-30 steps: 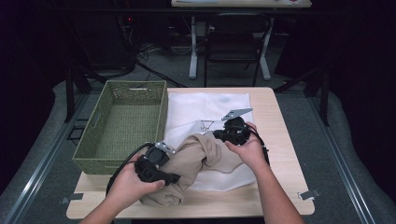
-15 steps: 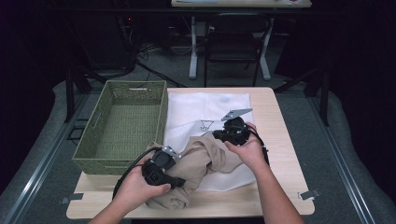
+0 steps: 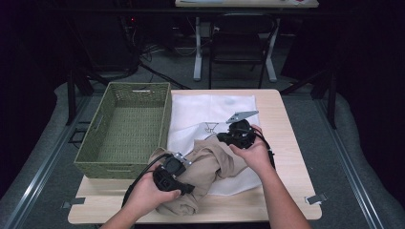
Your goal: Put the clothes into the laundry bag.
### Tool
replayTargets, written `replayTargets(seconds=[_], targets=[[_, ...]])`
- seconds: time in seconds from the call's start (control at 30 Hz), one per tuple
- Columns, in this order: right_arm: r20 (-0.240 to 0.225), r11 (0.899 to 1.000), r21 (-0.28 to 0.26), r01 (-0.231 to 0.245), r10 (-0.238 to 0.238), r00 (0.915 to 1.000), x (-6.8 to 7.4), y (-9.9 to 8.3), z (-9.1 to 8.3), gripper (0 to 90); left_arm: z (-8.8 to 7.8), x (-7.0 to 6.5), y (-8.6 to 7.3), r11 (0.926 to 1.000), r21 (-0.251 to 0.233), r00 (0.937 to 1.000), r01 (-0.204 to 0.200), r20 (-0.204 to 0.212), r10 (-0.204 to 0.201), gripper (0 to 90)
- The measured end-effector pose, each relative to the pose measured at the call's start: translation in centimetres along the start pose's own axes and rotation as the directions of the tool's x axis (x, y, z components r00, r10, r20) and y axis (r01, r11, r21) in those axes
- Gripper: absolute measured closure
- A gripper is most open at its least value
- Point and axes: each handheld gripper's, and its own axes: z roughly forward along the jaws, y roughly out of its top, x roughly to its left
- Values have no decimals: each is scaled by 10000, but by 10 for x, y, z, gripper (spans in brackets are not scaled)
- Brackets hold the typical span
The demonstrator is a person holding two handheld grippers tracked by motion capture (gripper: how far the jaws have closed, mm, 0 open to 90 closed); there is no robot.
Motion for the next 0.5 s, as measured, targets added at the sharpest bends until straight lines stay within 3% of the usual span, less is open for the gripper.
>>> replayTargets(seconds=[0.13,0.5], targets=[[5,10000,-50,17,-17,10000,2,1,-2,877,7,1,0,9999,75,9999,-111,47,110,636],[6,9997,-191,127,-127,9999,4,3,-7,877,20,3,0,9999,135,9999,89,81,-90,636]])
